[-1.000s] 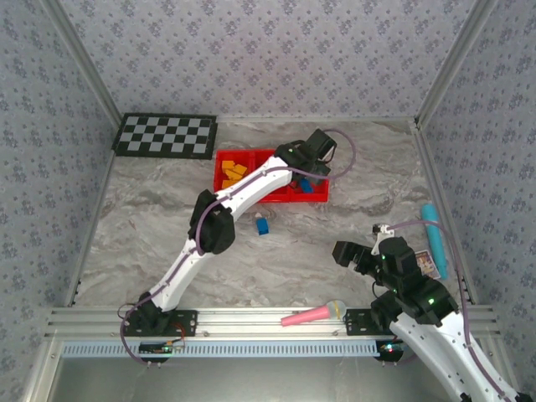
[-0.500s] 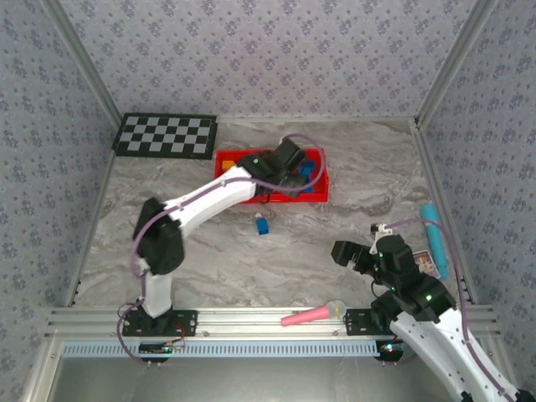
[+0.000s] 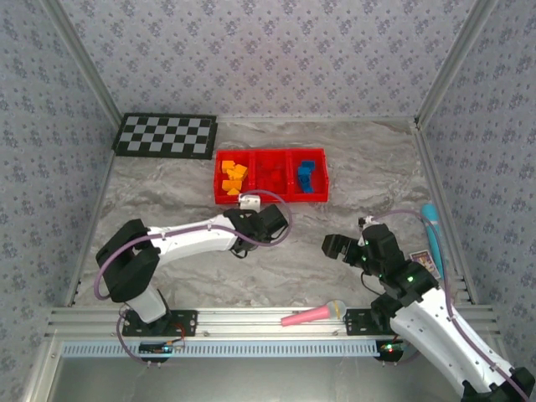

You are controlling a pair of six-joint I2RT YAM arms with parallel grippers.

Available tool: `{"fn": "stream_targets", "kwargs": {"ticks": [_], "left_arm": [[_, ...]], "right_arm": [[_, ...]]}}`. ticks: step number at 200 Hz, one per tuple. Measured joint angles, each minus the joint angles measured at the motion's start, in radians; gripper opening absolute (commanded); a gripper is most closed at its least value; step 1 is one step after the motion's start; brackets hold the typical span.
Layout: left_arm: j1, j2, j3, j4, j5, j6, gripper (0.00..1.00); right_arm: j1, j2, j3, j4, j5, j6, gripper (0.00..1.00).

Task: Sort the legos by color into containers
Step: Pick up the lego from the center of the table.

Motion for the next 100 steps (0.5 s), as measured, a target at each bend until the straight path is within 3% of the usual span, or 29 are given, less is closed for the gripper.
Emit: {"fn": "stream_targets", "kwargs": {"ticks": [51, 100], "left_arm": [[-0.006, 0.082, 0.109, -0.048, -0.005, -0.148, 0.99], [-0.01, 0.219, 0.22, -0.124, 0.002, -0.275, 0.94]], "right_arm": [[-0.001, -0.057, -0.005, 0.003, -0.002, 0.023, 1.0], [-0.001, -0.095, -0.007, -0.05, -0.003, 0.03, 1.0]]}}
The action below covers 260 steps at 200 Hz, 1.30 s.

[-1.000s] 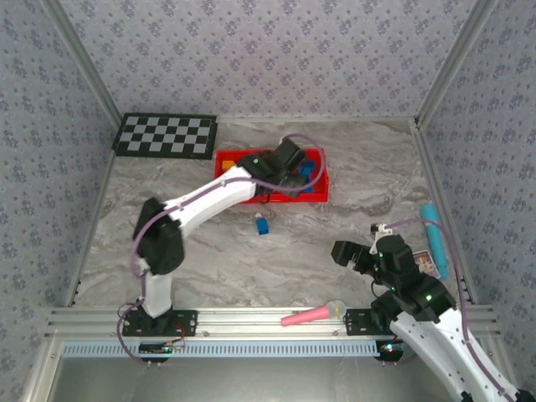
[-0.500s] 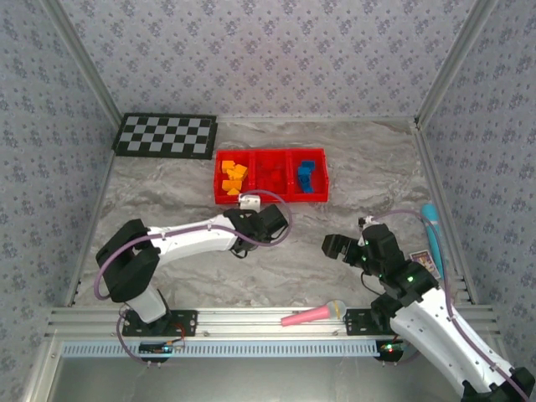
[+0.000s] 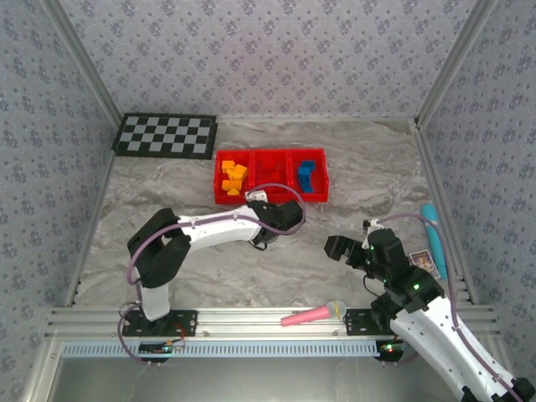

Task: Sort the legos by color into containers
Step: Pick up the lego from the center of the table.

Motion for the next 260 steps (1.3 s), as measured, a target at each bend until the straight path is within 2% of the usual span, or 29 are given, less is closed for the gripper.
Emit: {"fn": "stream_targets", "kwargs": {"ticks": [35, 66, 98, 201, 239, 260], "left_arm": [[0.008, 0.021, -0.002, 0.022, 0.023, -0.034, 0.87], [0.028, 0.04, -0.002, 0.055, 0.048, -0.032, 0.69], [0.048, 0.063, -0.01, 0.097, 0.077, -0.02, 0.64], [0.093, 0.077, -0.065, 0.252, 0.179, 0.072, 0.25], [0.092, 0.06, -0.093, 0.284, 0.175, 0.097, 0.16], [0.09, 0.054, -0.094, 0.28, 0.172, 0.126, 0.15]], "right_arm": [[0.0, -0.002, 0.0, -0.023, -0.001, -0.001, 1.0], [-0.002, -0.016, 0.0, -0.04, -0.003, -0.002, 1.0], [-0.002, -0.032, 0.0, -0.052, -0.004, -0.006, 1.0], [-0.005, -0.034, 0.0, -0.06, -0.004, -0.008, 1.0], [-0.005, -0.034, 0.0, -0.062, -0.004, -0.008, 1.0], [-0.007, -0.034, 0.0, -0.067, -0.004, -0.009, 1.0]]}}
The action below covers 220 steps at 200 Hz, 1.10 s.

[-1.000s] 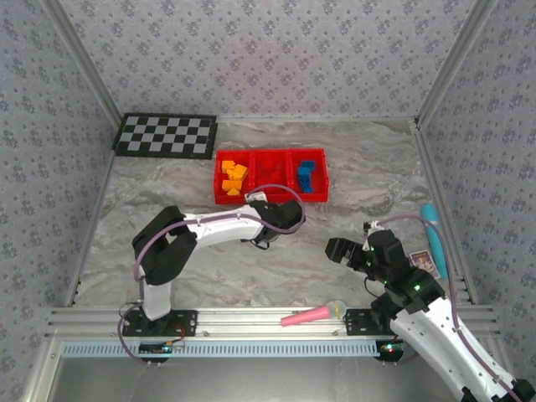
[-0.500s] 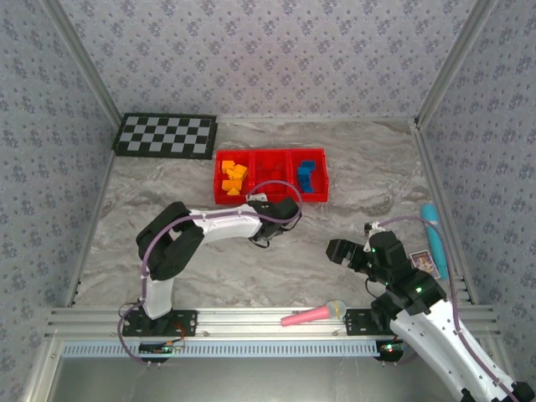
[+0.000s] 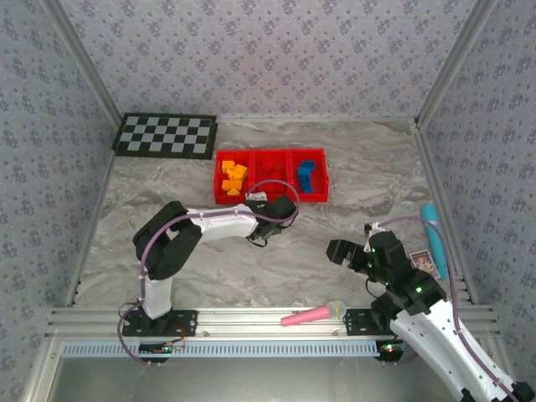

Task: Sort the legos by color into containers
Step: Pick up the lego from the center of the table, then place the lego in the container.

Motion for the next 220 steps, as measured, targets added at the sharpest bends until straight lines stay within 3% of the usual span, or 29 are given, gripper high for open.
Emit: {"fn": "stream_targets", "kwargs": {"ticks": [40, 90, 151, 220], "left_arm": [[-0.022, -0.045, 0.058, -0.041, -0.019, 0.122, 0.16], [-0.003, -0.032, 0.417, -0.063, 0.011, 0.328, 0.17], [0.096, 0.261, 0.826, -0.106, 0.13, 0.457, 0.19], [0.127, 0.488, 1.028, -0.198, 0.281, 0.475, 0.27]], "right_arm": [[0.0, 0.0, 0.0, 0.0, 0.001, -0.005, 1.0], [-0.002, 0.018, 0.0, 0.0, 0.005, -0.011, 1.0], [-0.008, -0.009, 0.06, -0.062, 0.047, -0.019, 1.0], [-0.021, -0.083, 0.098, -0.097, 0.123, -0.034, 1.0]]}}
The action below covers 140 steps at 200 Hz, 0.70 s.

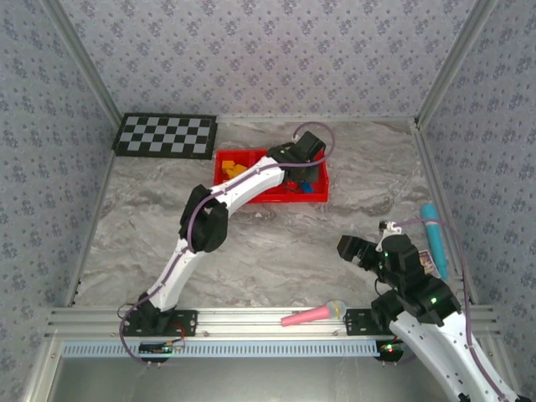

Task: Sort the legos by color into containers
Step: Place the lego in the container.

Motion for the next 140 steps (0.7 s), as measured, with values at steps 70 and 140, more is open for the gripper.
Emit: {"fn": "stream_targets", "kwargs": {"ticks": [70, 140], "left_arm": [[-0.002, 0.022, 0.095, -0.01, 0.081, 0.031, 0.68], [-0.014, -0.145, -0.195, 0.09, 0.078, 0.102, 1.0]], "right_arm": [[-0.005, 0.0, 0.0, 0.0, 0.01, -0.001, 1.0], [-0.006, -0.002, 0.0, -0.001, 0.009, 0.0, 1.0]]}}
